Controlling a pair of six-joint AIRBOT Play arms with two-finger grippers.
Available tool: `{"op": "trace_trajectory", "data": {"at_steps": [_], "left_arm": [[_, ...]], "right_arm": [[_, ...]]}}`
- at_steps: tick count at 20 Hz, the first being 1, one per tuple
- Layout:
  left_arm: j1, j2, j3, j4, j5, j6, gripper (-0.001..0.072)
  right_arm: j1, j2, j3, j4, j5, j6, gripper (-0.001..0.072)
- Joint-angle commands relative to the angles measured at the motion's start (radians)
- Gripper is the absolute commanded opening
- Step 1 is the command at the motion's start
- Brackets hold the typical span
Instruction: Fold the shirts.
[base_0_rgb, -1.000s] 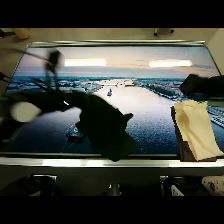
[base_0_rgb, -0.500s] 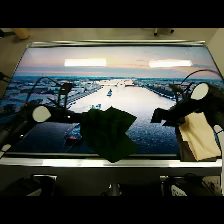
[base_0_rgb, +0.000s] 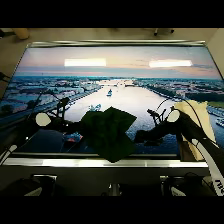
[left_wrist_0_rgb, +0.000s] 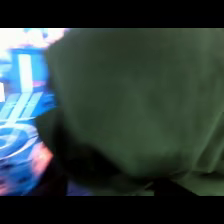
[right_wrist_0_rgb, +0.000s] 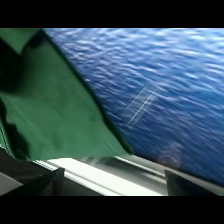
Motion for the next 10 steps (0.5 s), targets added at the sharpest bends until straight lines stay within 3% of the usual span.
{"op": "trace_trajectory", "data": {"at_steps": [1,3,5,7,9,10], "left_arm": [[-0.03,-0.05,-0.018,-0.104,0.126,-0.004,0.0411],[-0.027,-0.051,-0.016,-0.103,0.161,-0.018,0.0016],[-0.023,-0.048,-0.007,-0.103,0.179,-0.008,0.0025],[-0.023,-0.039,0.015,-0.103,0.187,0.041,0.0024],[-0.023,-0.015,0.051,-0.103,0.185,0.097,0.0022],[-0.022,0.008,0.077,-0.103,0.185,0.137,0.0022]], "right_arm": [[0.102,-0.019,-0.038,0.033,-0.114,-0.008,0.0696],[0.138,-0.059,-0.038,0.036,-0.134,-0.005,0.0685],[0.165,-0.105,-0.038,0.056,-0.133,-0.006,0.0621],[0.179,-0.134,-0.038,0.108,-0.147,-0.006,0.0366],[0.175,-0.138,-0.036,0.17,-0.172,-0.064,0.0027],[0.175,-0.132,-0.022,0.167,-0.159,-0.077,0.0018]]}}
